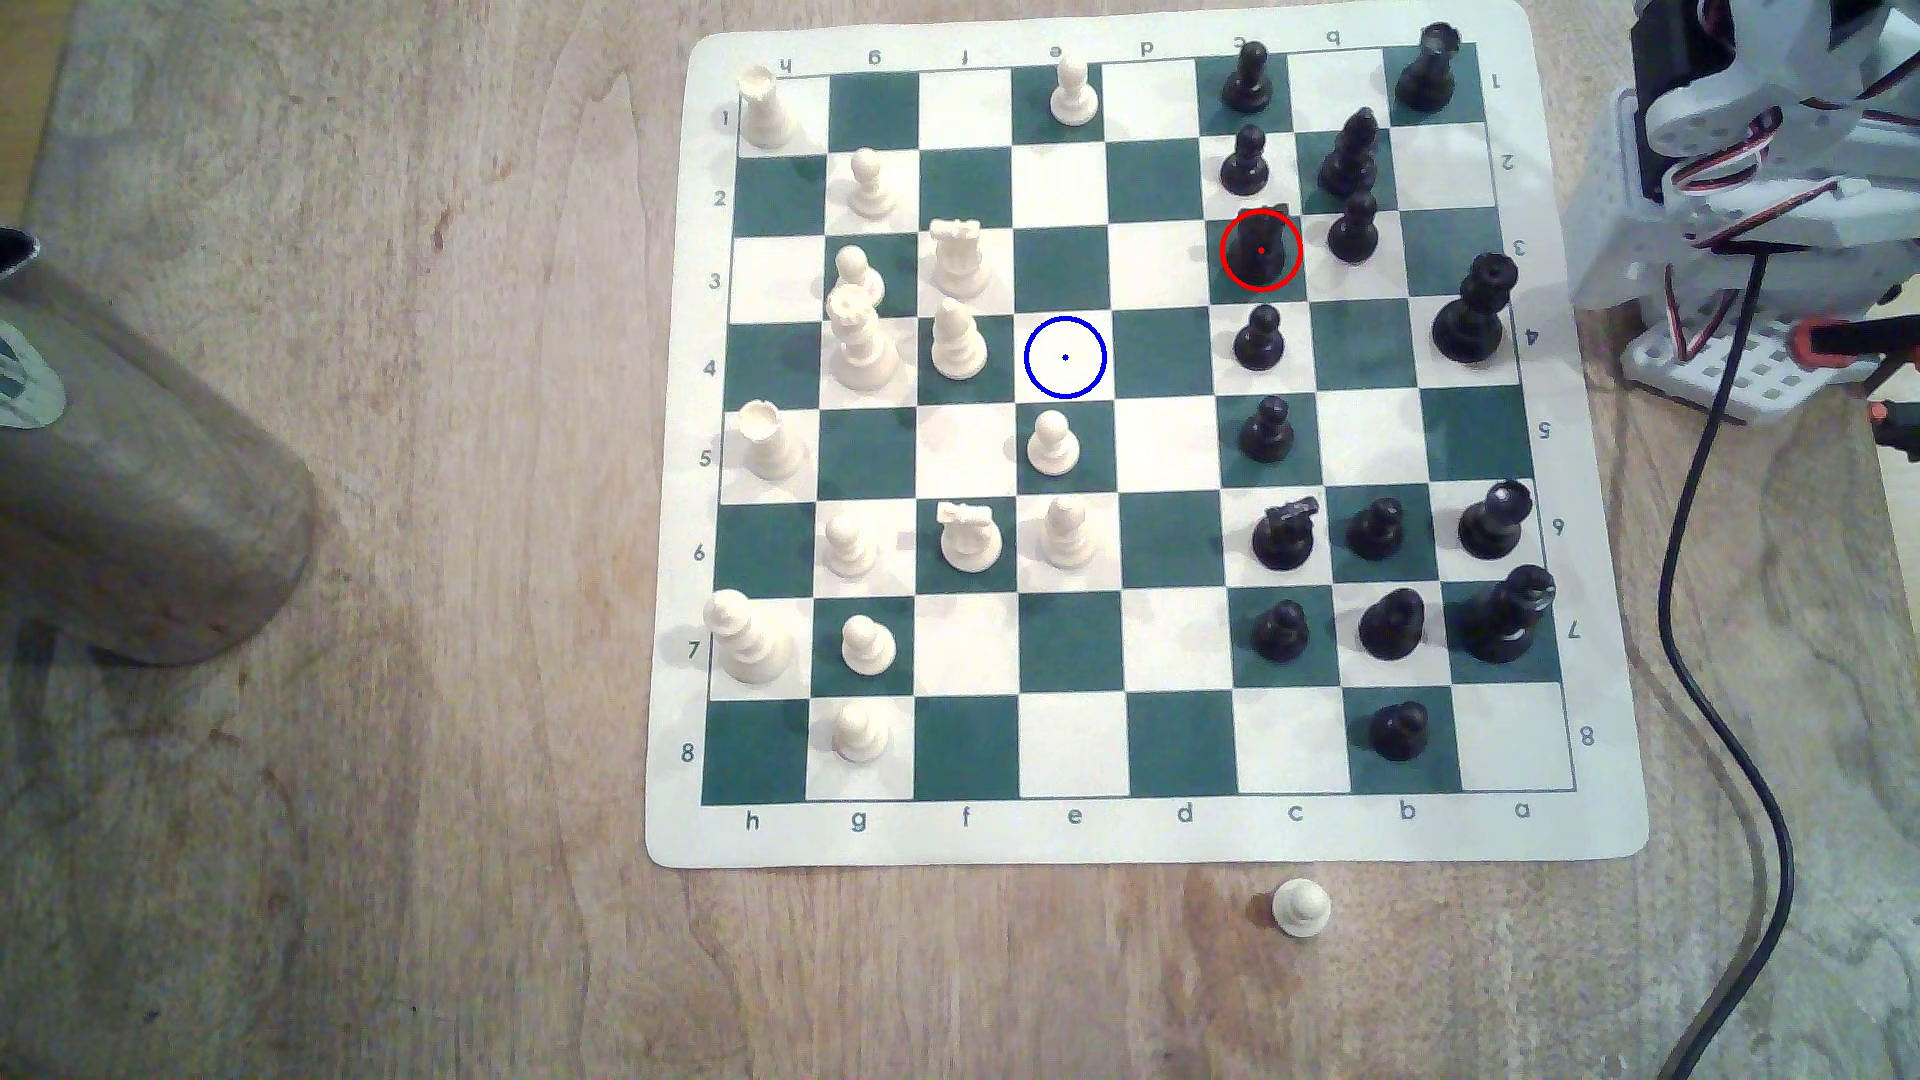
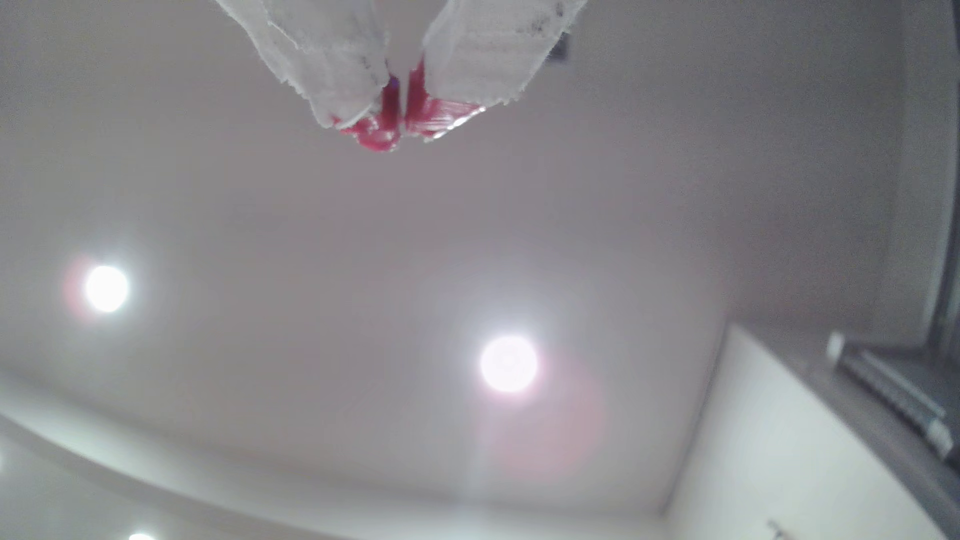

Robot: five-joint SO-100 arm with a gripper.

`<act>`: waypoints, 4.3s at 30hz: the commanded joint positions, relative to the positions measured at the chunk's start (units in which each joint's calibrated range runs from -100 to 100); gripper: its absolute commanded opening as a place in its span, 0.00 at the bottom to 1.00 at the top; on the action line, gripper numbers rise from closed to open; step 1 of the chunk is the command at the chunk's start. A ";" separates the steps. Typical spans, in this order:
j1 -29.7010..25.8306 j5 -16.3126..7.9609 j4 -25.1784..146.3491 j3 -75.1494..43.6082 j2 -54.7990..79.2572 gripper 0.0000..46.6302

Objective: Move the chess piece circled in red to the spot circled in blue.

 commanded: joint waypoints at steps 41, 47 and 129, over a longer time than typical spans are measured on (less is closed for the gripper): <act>14.71 1.86 150.32 -52.50 0.06 0.27; 7.91 6.25 161.62 -49.23 0.65 0.32; 4.70 1.81 144.83 -23.76 45.98 0.17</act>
